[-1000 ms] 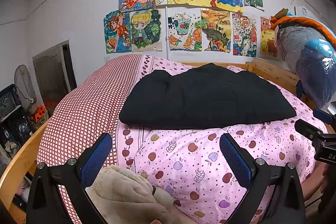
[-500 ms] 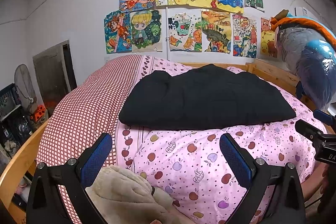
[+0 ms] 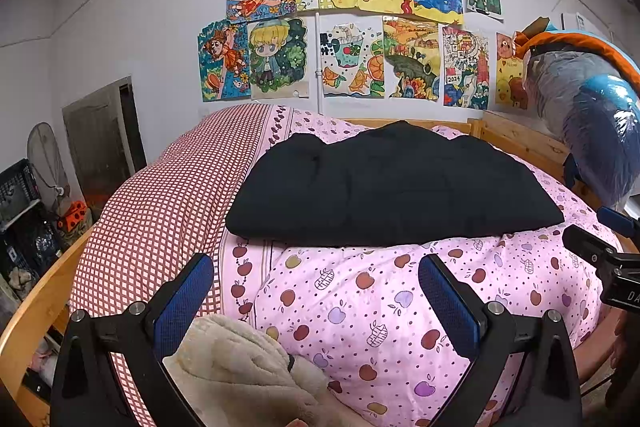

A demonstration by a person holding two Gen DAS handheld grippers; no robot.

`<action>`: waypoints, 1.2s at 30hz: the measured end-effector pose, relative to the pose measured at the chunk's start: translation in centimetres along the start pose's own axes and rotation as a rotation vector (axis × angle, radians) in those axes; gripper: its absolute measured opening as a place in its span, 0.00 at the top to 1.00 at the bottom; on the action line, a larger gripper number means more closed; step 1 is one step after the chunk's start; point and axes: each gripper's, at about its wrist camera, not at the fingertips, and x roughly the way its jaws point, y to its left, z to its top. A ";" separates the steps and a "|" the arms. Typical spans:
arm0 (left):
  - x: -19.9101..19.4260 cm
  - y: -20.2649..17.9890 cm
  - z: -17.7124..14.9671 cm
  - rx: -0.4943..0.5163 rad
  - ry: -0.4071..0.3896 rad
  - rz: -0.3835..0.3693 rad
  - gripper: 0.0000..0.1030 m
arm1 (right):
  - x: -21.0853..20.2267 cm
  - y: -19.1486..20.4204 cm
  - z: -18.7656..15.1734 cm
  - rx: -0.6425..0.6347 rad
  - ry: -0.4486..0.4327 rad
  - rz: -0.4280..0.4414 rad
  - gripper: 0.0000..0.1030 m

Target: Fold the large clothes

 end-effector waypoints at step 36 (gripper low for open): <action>-0.2 0.0 0.0 -0.014 -0.002 -0.017 0.00 | -0.2 0.5 0.1 0.012 -0.011 -0.003 0.02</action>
